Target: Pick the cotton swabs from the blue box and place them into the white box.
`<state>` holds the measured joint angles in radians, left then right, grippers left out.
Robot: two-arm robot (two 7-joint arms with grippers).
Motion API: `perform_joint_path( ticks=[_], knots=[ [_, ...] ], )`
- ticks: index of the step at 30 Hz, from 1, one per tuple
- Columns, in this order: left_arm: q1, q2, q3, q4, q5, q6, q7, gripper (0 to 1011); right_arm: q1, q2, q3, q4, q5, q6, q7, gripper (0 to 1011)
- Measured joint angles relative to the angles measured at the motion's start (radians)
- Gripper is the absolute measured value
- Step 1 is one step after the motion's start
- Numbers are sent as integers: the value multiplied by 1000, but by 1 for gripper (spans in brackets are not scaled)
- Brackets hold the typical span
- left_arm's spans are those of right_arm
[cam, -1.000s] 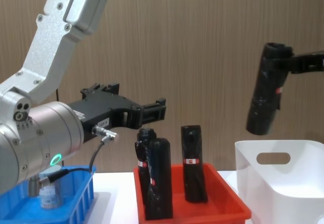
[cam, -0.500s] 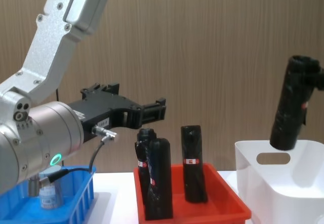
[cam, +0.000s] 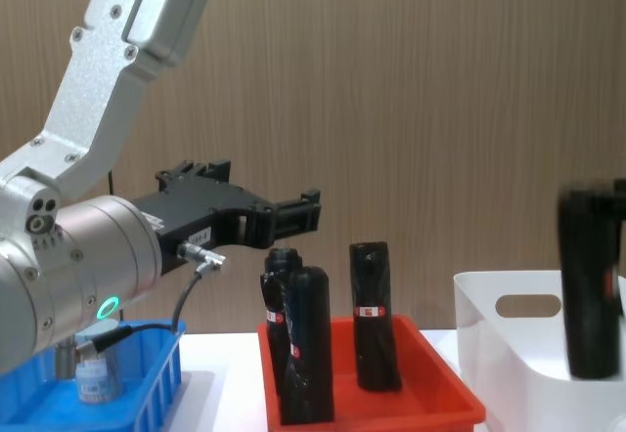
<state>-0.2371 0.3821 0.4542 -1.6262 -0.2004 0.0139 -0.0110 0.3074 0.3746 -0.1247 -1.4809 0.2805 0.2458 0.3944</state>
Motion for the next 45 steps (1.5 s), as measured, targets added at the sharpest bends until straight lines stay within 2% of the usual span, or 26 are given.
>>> perform_joint_path(
  ticks=[6,8,10,13,14,30,37,45],
  knots=[
    [0,0,0,0,0,0,0,1004,-24,3,-1,-11,5,-2,-10,783],
    [0,0,0,0,0,0,0,1004,-30,4,-2,-14,6,-2,-13,817],
    [0,0,0,0,0,0,0,1004,-35,5,-2,-16,6,-2,-15,908],
    [0,0,0,0,0,0,0,1004,-39,6,-2,-18,7,-3,-17,956],
    [0,0,0,0,0,0,0,1004,-42,6,-3,-19,7,-3,-17,999],
    [0,0,0,0,0,0,0,1004,-58,6,-6,-31,10,-9,-29,1002],
    [0,0,0,0,0,0,0,1004,-99,0,-21,-70,10,-40,-75,1002],
    [0,0,0,0,0,0,0,1004,-175,-13,-48,-144,9,-98,-161,1002]
  ],
)
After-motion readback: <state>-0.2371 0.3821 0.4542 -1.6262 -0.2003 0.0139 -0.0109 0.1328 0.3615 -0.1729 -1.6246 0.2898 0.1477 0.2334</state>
